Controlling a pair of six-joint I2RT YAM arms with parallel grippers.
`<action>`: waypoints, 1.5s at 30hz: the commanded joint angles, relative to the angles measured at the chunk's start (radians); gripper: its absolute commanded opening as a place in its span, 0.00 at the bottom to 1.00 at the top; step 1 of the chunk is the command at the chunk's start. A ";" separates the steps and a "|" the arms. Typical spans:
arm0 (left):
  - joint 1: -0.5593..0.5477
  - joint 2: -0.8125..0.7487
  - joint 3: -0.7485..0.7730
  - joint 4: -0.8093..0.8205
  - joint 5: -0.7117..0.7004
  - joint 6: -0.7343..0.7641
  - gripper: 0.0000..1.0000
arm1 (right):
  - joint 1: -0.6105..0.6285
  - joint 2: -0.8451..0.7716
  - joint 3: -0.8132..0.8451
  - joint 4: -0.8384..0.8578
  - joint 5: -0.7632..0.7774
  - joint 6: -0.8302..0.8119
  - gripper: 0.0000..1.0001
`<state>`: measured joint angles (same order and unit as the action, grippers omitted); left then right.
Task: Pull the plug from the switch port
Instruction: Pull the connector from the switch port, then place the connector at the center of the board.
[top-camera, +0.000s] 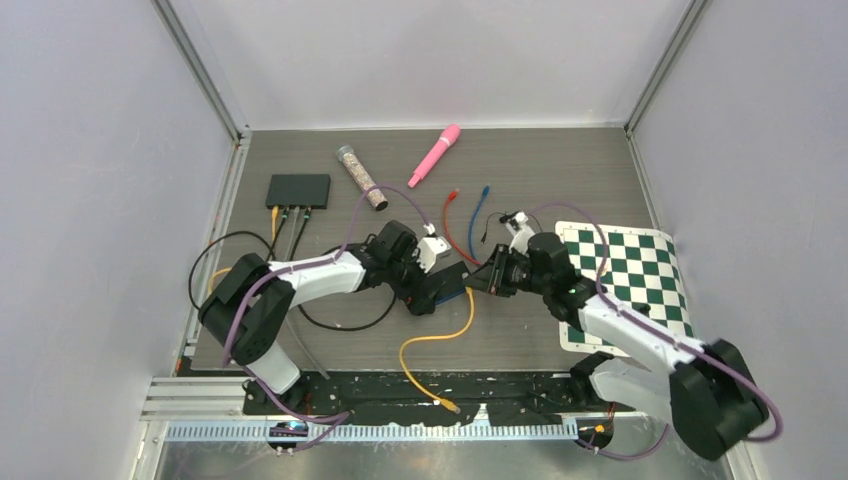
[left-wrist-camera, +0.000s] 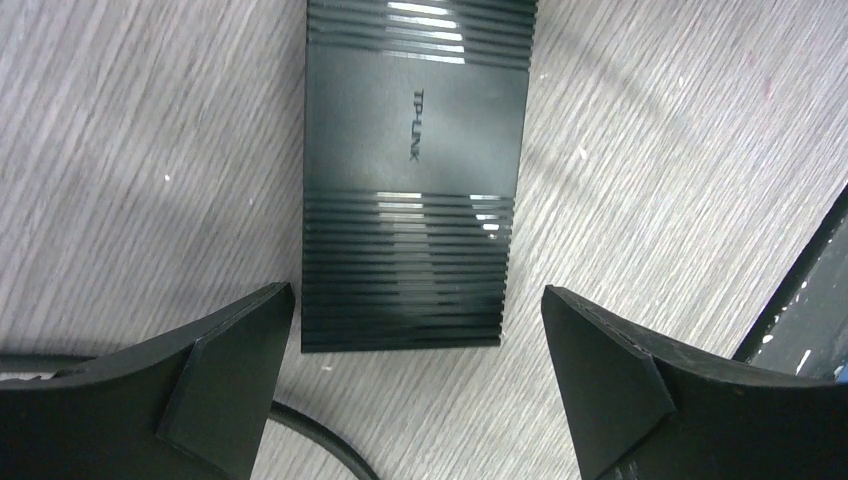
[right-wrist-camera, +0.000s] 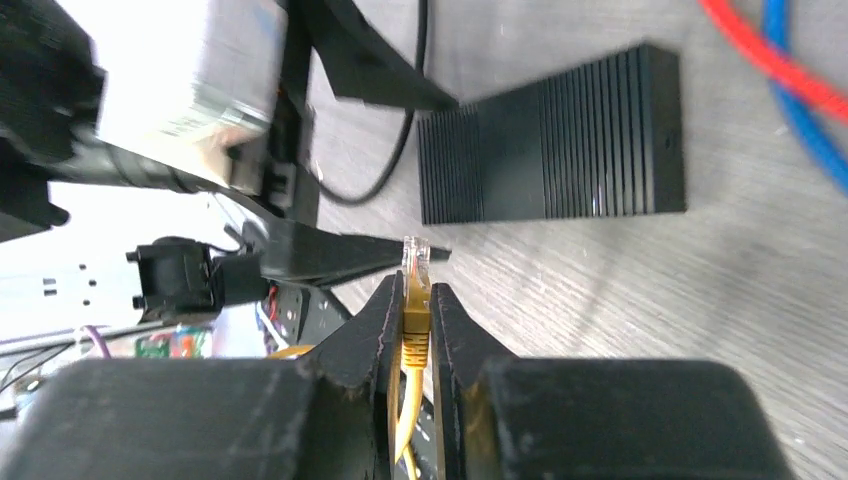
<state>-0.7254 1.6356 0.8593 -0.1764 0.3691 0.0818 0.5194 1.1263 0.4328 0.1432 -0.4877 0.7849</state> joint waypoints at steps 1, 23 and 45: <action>0.000 -0.082 -0.039 -0.021 -0.031 -0.017 1.00 | -0.007 -0.166 0.082 -0.229 0.232 -0.115 0.05; 0.047 -0.660 -0.240 0.129 -0.429 -0.120 1.00 | -0.016 -0.388 0.744 -0.730 0.633 -0.612 0.05; 0.047 -0.674 -0.240 0.071 -0.301 -0.113 1.00 | -0.257 0.545 1.196 -0.900 0.173 -0.788 0.05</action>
<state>-0.6804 0.9585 0.6010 -0.1020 0.0235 -0.0254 0.3222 1.5494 1.5097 -0.8204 -0.1543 -0.0200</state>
